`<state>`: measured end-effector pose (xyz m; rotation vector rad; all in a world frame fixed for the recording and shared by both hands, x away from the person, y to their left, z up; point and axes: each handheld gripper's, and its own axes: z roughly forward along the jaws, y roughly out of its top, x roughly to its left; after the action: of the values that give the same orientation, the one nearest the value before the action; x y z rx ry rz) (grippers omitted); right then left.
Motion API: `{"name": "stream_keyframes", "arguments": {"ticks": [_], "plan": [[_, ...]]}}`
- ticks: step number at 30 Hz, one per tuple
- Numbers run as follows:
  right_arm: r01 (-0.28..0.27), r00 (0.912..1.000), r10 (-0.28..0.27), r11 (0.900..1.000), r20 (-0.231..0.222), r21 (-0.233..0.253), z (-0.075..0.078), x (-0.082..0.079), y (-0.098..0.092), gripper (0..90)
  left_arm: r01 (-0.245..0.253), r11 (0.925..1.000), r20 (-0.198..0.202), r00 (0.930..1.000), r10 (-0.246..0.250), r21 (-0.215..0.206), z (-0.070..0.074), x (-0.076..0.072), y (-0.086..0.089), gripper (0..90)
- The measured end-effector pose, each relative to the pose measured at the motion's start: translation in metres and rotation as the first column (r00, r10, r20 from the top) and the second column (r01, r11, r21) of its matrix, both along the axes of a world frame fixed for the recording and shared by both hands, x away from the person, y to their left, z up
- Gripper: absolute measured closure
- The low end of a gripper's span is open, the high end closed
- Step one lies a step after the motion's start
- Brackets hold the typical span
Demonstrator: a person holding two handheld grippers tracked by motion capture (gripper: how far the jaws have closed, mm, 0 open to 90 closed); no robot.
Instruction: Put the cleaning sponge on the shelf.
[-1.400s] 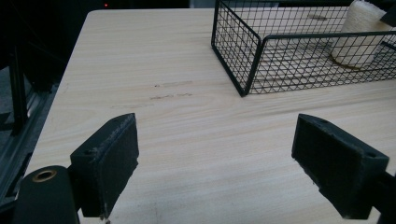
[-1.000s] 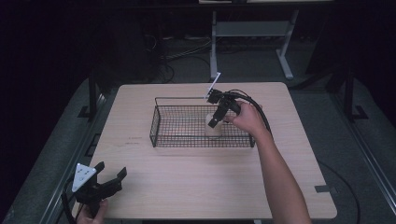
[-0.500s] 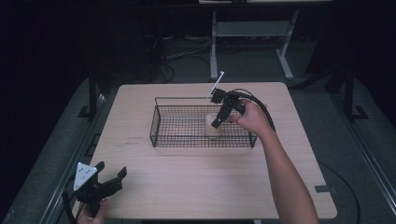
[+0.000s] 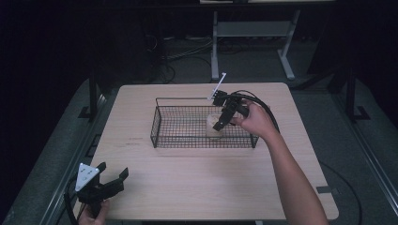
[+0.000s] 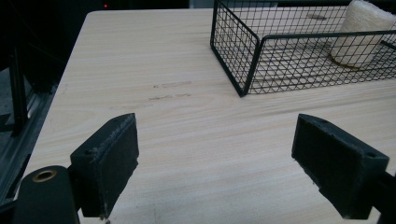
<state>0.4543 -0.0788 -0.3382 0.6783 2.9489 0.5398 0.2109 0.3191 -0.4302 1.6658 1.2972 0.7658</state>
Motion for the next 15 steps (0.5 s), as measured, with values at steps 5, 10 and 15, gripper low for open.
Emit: {"name": "stream_keyframes", "arguments": {"ticks": [5,10,15], "plan": [[-0.012,0.9999,0.012,1.000,-0.004,0.016,0.003,-0.006,-0.002,14.6,0.000,1.0000,-0.001,1.0000,0.000,0.002,0.000,0.000,0.000,13.8],[-0.013,0.9999,0.013,1.000,0.008,0.021,0.004,-0.011,-0.005,14.5,0.001,1.0000,0.000,1.0000,-0.001,-0.001,0.000,0.000,-0.001,13.8],[-0.030,0.9995,0.030,0.999,0.006,0.017,0.004,-0.016,-0.005,14.6,0.005,1.0000,-0.002,1.0000,-0.005,0.003,0.000,0.000,-0.001,13.8]]}}
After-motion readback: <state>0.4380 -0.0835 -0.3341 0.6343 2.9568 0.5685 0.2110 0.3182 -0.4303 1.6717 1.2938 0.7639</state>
